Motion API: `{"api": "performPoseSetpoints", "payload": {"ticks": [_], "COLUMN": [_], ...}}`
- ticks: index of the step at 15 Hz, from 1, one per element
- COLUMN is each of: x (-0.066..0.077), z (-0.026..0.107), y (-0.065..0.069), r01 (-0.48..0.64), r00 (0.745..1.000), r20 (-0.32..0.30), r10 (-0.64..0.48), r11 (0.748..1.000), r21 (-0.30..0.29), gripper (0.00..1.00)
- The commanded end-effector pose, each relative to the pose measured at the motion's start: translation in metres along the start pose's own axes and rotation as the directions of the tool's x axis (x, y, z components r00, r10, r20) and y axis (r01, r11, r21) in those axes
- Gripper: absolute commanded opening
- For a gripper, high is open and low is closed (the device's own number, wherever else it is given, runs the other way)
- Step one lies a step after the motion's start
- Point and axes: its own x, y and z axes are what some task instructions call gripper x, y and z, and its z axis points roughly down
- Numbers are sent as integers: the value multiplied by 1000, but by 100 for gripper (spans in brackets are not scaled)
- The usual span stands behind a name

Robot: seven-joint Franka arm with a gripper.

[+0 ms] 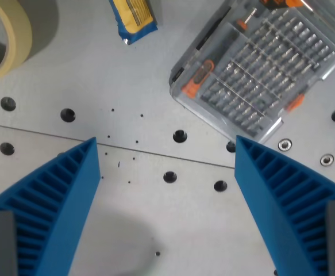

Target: Move above the blue bag

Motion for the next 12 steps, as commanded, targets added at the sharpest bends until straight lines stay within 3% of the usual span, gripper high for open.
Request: {"api": "performPoseSetpoints", "payload": {"ticks": [1,12], "x": [8,41], "z": [8,53], "y": [-2,-18], "r01": [78,207], "r00": [997,978], "r20": [-21,-7], "r10": [-78,-206], "r11": [997,978], "r21": [-2,11], "gripper": [100,100]}}
